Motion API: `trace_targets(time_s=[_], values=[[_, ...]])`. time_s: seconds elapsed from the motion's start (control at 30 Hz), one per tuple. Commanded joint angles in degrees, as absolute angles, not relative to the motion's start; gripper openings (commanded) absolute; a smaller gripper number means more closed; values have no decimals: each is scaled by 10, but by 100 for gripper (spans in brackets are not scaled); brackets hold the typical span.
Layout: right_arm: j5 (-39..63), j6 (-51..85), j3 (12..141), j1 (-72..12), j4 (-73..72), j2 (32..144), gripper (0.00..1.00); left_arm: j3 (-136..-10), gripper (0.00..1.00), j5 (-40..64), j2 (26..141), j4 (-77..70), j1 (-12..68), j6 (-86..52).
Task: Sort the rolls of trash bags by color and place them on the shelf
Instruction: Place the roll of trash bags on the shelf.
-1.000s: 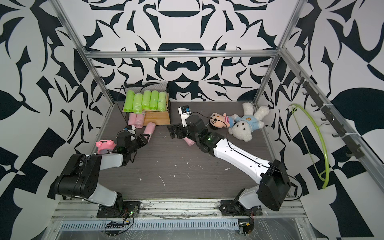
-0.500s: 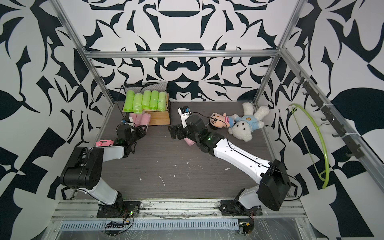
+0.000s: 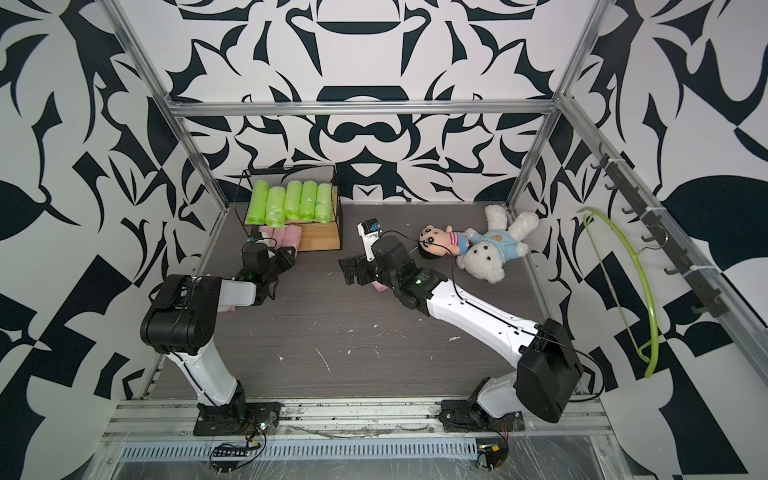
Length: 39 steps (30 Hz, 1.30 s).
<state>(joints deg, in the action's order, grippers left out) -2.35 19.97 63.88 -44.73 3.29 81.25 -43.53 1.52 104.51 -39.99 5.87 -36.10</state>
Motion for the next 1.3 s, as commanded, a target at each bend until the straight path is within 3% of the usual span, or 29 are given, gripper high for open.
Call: trace_targets(time_s=[0.0, 0.6, 1.27], values=[[-25, 199, 641, -450, 20, 787, 100, -459, 15, -1, 1060, -424, 57, -365], [-36, 218, 616, -452, 26, 762, 99, -480, 36, -13, 1114, -435, 57, -397], [-45, 221, 606, -454, 37, 744, 99, -435, 69, -30, 1065, -397, 57, -431]])
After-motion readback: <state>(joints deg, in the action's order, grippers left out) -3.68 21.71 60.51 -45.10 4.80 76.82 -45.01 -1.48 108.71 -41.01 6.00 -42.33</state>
